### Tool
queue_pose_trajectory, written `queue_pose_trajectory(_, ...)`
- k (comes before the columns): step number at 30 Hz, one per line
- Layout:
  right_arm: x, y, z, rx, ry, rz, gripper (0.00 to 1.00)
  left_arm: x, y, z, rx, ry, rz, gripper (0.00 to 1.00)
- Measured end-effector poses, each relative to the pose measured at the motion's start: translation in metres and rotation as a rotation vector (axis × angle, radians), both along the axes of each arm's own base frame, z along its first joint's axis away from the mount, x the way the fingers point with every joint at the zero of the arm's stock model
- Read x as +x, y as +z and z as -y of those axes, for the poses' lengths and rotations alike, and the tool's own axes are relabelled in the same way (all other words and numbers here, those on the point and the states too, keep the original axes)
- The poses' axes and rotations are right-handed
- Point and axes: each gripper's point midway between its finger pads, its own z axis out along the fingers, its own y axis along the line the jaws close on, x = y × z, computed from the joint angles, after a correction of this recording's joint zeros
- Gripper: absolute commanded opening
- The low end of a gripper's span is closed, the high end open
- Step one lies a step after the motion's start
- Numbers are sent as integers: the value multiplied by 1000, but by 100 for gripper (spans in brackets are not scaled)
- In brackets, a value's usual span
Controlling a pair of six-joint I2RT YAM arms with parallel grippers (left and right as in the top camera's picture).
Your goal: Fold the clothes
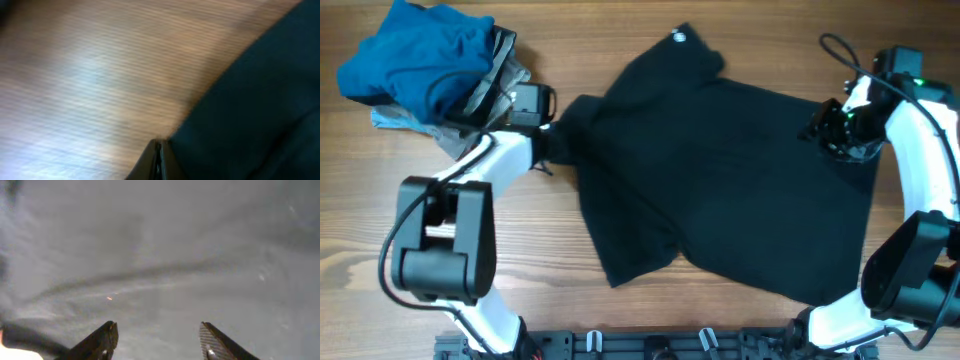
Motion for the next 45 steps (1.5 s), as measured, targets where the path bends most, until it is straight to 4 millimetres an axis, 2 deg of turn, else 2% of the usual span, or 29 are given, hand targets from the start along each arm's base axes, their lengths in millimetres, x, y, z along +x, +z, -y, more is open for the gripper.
queue_pose_trajectory(2,-6,-3,1,-37,-13,-36,58,-6,9,-8,7,19,6,5)
queue_pose_trajectory(3,-10,-8,6,-76,-38,-59,55,-3,23,-5,-11,1,39,7)
queue_pose_trajectory(5,-8,-21,14,-109,-65,-46,51,2,48,7,-43,-52,102,12)
queue_pose_trajectory(8,-4,-44,25,-141,-95,-7,45,3,86,31,-96,-141,194,13)
queue_pose_trajectory(11,5,-50,40,-157,-150,43,43,-6,98,60,-171,-242,199,12)
queue_pose_trajectory(14,7,-49,57,-168,-202,62,47,-36,84,87,-229,-329,79,11)
queue_pose_trajectory(18,4,-49,66,-171,-228,59,48,-72,59,106,-250,-385,-89,7)
queue_pose_trajectory(22,-4,-50,65,-149,-235,26,48,-106,23,108,-244,-386,-253,4)
queue_pose_trajectory(26,-9,-52,63,-137,-234,5,48,-137,-5,98,-244,-296,-383,4)
queue_pose_trajectory(30,-9,-52,63,-137,-234,6,49,-149,-8,94,-261,-169,-420,4)
queue_pose_trajectory(34,-6,-51,64,-140,-239,20,54,-198,-9,67,-170,12,-611,4)
queue_pose_trajectory(38,-1,-50,66,-144,-240,42,54,-228,-8,50,-102,91,-705,4)
queue_pose_trajectory(40,3,-49,67,-147,-242,57,53,-231,-3,48,-93,105,-701,4)
queue_pose_trajectory(41,4,-49,67,-149,-242,65,49,-229,0,48,-96,104,-683,4)
queue_pose_trajectory(42,8,-48,69,-153,-242,81,43,-227,2,48,-97,105,-674,4)
queue_pose_trajectory(44,17,-45,72,-164,-238,122,27,-212,18,53,-125,92,-595,4)
queue_pose_trajectory(45,21,-44,73,-170,-232,141,23,-202,25,56,-141,84,-550,6)
